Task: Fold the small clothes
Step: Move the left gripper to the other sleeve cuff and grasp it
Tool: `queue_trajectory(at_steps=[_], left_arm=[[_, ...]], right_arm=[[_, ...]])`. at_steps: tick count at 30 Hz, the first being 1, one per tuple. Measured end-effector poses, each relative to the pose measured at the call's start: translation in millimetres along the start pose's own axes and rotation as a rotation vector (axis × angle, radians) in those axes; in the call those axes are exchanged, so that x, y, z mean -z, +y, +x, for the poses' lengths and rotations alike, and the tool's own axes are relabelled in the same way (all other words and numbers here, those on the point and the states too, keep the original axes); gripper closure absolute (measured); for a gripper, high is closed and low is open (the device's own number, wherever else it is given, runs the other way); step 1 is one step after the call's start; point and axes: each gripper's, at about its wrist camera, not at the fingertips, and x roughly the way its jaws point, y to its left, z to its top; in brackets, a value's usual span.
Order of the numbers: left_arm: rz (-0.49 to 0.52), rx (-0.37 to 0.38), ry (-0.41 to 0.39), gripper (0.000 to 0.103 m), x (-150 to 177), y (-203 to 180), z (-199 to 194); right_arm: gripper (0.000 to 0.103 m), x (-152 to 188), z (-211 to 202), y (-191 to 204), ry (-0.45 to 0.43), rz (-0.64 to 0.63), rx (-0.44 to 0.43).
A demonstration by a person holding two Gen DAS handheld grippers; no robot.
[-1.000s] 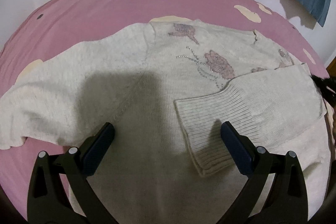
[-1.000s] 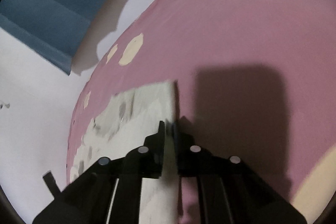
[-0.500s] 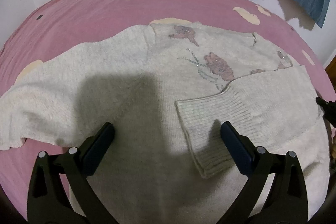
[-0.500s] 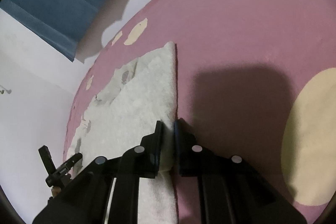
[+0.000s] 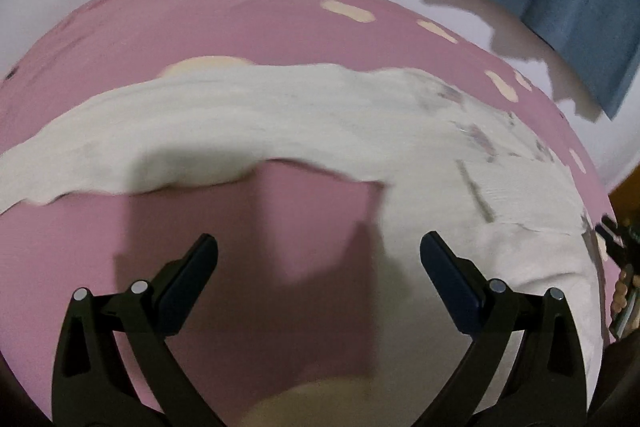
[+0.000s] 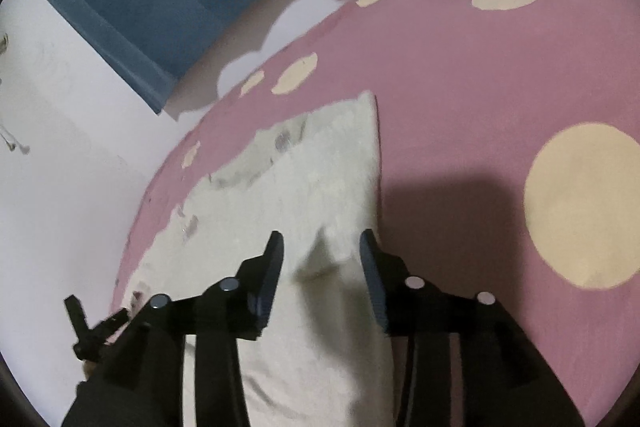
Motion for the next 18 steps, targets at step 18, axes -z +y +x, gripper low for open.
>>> queue_trajectory(at_steps=[18], left_arm=[[-0.533, 0.098, -0.152, 0.002, 20, 212, -54]], right_arm=[[0.024, 21, 0, -3, -0.001, -0.017, 0.071]])
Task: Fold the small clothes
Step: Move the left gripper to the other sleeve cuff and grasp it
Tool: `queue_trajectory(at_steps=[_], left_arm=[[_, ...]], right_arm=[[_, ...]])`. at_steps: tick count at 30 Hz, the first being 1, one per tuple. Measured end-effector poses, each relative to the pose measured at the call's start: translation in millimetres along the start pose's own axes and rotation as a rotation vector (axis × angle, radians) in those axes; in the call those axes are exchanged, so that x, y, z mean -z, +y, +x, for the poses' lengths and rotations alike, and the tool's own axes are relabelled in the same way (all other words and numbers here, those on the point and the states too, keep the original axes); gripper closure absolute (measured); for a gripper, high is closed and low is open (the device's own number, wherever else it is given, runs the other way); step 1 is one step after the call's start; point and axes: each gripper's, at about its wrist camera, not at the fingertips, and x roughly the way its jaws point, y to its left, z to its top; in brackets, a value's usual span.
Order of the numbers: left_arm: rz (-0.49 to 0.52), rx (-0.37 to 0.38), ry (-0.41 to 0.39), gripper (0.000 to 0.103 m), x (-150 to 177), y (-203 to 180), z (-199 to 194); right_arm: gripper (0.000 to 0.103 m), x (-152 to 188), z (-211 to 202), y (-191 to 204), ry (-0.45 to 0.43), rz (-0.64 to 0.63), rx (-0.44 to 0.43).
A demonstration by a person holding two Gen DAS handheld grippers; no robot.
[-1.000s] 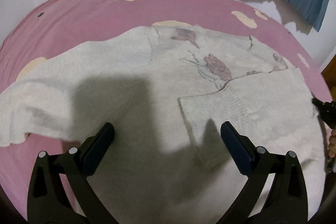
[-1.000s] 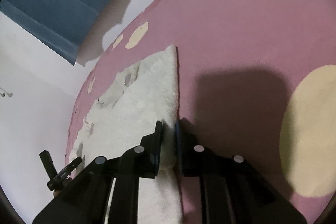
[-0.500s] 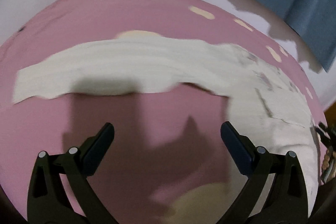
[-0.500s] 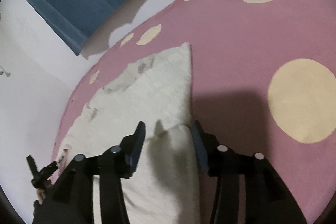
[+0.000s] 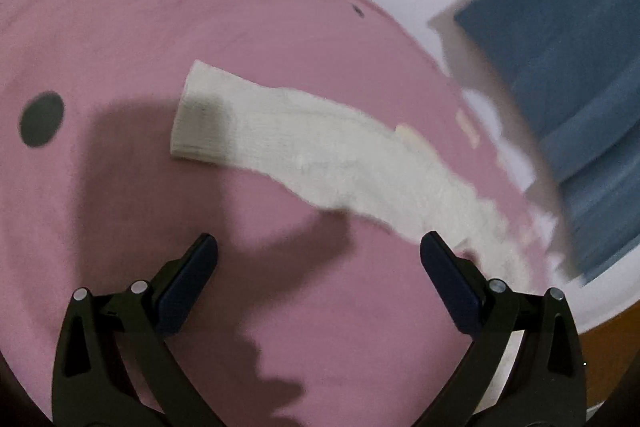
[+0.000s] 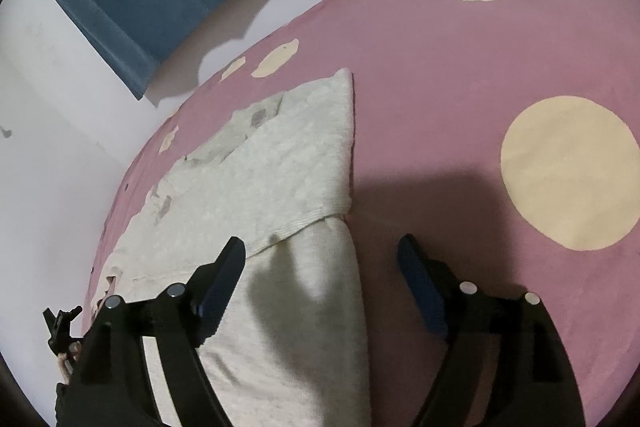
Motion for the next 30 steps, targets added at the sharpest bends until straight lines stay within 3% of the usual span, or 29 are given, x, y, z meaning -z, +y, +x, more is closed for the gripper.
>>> queue_trajectory(at_steps=[4, 11, 14, 18, 21, 23, 24, 25, 30], left_arm=[[-0.071, 0.035, -0.043, 0.002, -15, 11, 2], [-0.119, -0.001, -0.08, 0.002, -39, 16, 23], [-0.162, 0.006, -0.066, 0.002, -41, 20, 23], [-0.278, 0.074, -0.039, 0.002, -46, 32, 18], [-0.271, 0.047, -0.021, 0.003, -47, 27, 24], [-0.24, 0.024, -0.035, 0.013, -50, 19, 29], [-0.231, 0.021, -0.03, 0.03, -53, 19, 32], [-0.238, 0.027, -0.022, 0.038, -54, 20, 36], [-0.253, -0.012, -0.037, 0.059, -54, 26, 37]], right_arm=[[0.023, 0, 0, 0, -0.006, 0.007, -0.011], [0.022, 0, 0, -2, -0.017, 0.016, -0.022], [0.021, 2, 0, -4, -0.019, 0.017, -0.022], [0.021, 2, -1, -5, -0.025, 0.022, -0.025], [0.021, 3, -1, -5, -0.032, 0.031, -0.024], [0.021, 2, -2, -5, -0.034, 0.031, -0.023], [0.021, 2, -2, -5, -0.033, 0.031, -0.024], [0.021, 2, -2, -5, -0.033, 0.032, -0.024], [0.021, 1, -3, -5, -0.035, 0.037, -0.026]])
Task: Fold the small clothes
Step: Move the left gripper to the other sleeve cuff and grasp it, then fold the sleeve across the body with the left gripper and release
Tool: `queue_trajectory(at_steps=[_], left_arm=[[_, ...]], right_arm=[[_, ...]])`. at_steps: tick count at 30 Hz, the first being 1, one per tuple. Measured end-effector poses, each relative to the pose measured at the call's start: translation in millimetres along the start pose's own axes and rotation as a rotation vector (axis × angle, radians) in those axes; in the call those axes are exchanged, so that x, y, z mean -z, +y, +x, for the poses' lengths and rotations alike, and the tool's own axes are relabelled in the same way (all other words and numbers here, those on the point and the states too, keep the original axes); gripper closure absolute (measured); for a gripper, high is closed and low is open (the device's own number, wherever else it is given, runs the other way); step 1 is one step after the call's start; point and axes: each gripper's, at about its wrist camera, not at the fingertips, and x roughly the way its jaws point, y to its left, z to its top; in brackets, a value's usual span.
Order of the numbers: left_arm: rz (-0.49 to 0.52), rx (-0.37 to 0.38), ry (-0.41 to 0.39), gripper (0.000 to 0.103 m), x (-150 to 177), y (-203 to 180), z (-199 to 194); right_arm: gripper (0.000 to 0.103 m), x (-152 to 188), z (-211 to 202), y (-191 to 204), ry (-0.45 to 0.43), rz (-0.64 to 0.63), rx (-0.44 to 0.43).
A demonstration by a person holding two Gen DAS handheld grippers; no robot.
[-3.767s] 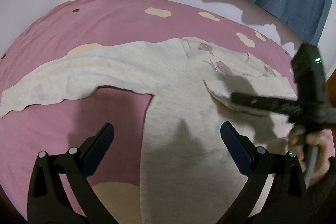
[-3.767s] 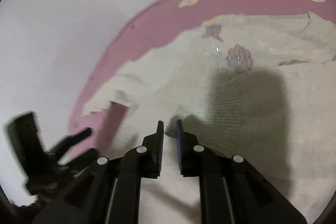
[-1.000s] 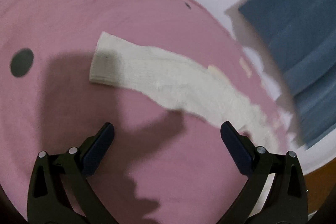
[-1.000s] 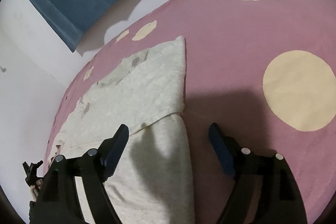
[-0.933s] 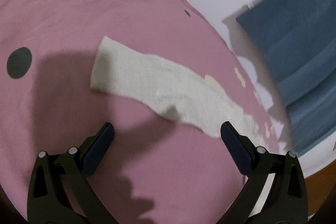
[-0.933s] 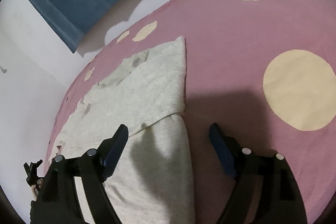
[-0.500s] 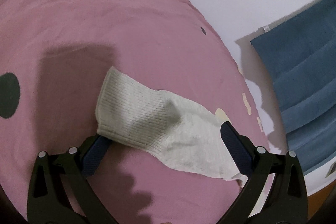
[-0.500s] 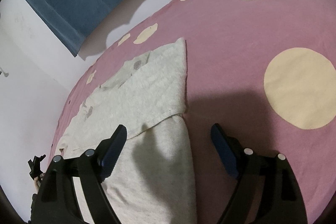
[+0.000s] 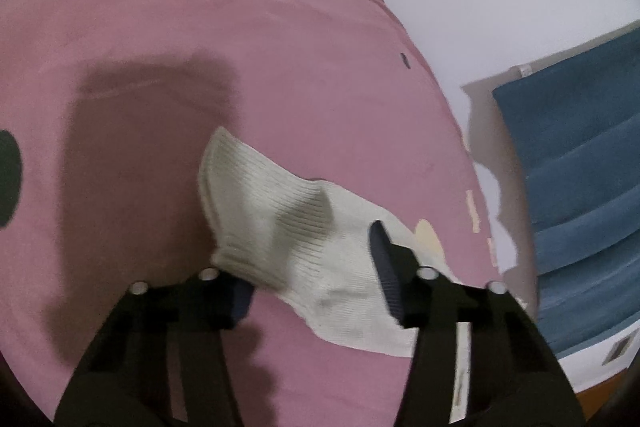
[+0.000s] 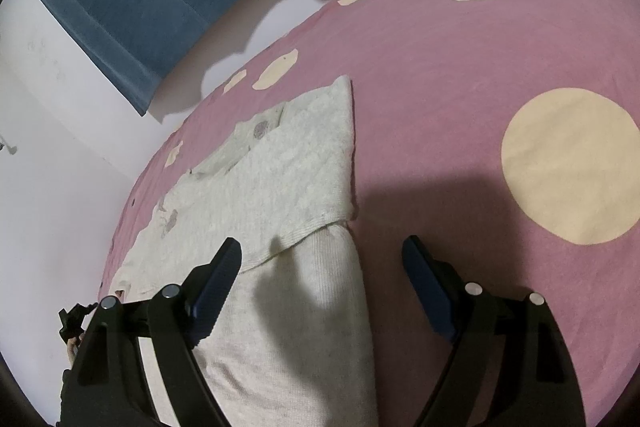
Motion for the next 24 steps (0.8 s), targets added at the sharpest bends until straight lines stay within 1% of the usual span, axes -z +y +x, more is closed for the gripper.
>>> queue_trajectory(at_steps=[1, 2, 3, 4, 6, 7, 9, 10, 13, 16, 19, 21, 22, 24], left_arm=[[0.006, -0.015, -0.002, 0.067, 0, -1, 0], [0.009, -0.027, -0.007, 0.071, 0, -1, -1], [0.01, -0.024, -0.008, 0.079, 0, -2, -2], [0.012, -0.006, -0.009, 0.088, 0, -4, -2], [0.036, 0.009, -0.019, 0.096, 1, -14, -7], [0.055, 0.017, -0.026, 0.098, 3, -18, -10], [0.13, 0.021, -0.045, 0.098, 10, -42, -17], [0.185, 0.031, -0.055, 0.098, 15, -61, -21], [0.301, 0.065, -0.062, 0.098, 30, -106, -26], [0.434, 0.125, -0.045, 0.098, 61, -171, -23], [0.526, 0.175, -0.021, 0.098, 92, -220, -15], [0.623, 0.199, 0.002, 0.098, 125, -260, -4], [0.653, 0.204, 0.011, 0.098, 135, -274, 3], [0.715, 0.228, 0.049, 0.098, 168, -306, 18]], right_arm=[[0.021, 0, 0, 0, -0.001, 0.001, 0.0], [0.021, 0, 0, 0, -0.003, 0.003, 0.0], [0.021, 0, 0, 0, -0.003, 0.004, 0.0], [0.021, -1, 0, -1, -0.005, 0.005, 0.0], [0.021, 0, -1, 0, -0.007, 0.006, 0.0], [0.021, 0, -1, 0, -0.007, 0.005, 0.0], [0.021, 0, -1, 0, -0.007, 0.005, -0.001], [0.021, -1, -1, -1, -0.007, 0.006, -0.002], [0.021, -1, -1, -1, -0.008, 0.008, -0.004], [0.021, -1, -1, -2, -0.009, 0.01, -0.007], [0.021, -1, -1, -2, -0.009, 0.009, -0.007], [0.021, -1, -1, -1, -0.009, 0.008, -0.006], [0.021, -1, -1, -1, -0.01, 0.008, -0.007], [0.021, -1, -1, -2, -0.01, 0.01, -0.008]])
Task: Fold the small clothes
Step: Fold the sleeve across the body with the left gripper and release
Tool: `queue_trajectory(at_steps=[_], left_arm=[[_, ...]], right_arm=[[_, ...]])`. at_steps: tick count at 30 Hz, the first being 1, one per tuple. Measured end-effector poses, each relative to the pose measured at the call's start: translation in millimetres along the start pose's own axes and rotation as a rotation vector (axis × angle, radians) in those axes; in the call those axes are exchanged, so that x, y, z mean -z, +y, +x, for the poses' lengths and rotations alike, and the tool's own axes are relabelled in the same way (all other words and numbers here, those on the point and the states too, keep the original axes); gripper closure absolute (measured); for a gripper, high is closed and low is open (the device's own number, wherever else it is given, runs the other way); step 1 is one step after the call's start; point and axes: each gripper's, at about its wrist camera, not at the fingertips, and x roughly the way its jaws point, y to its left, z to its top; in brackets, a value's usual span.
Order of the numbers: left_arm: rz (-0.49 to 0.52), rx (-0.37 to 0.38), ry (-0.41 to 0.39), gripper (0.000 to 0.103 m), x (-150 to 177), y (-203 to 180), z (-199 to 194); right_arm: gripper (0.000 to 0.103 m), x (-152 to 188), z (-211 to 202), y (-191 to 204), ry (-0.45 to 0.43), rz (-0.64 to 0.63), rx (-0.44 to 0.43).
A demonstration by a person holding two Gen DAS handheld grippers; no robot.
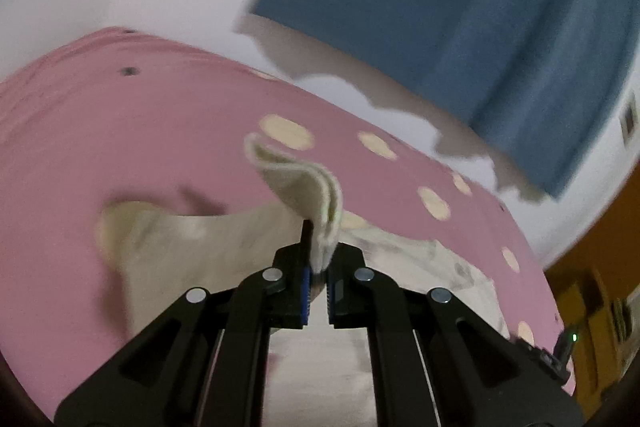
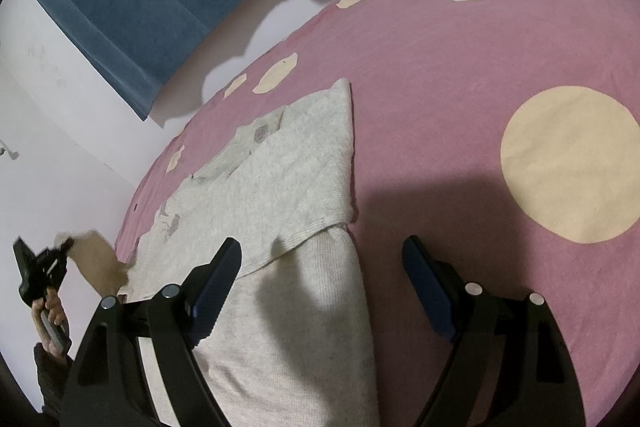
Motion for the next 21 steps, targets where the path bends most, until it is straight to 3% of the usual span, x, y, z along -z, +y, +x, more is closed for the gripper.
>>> queue_trajectory(at_steps=[7, 10, 14, 21], left_arm=[[0.129, 0.171, 0.129, 0.098, 32, -126, 72], [0.177, 0.204, 0.171, 0.098, 55, -162, 89], [0.253, 0.19, 0.249, 0.098, 94, -201, 131], [0.324, 0.137, 0.396, 0.097, 156, -221, 190]], right_arm=[[0.021, 1, -1, 1, -0.002, 0.005, -0.007], [0.021, 1, -1, 0, -0.004, 0.01, -0.015], [0.021, 1, 0, -1, -0.004, 0.013, -0.02], [0.021, 2, -1, -2, -0.006, 0.018, -0.027]])
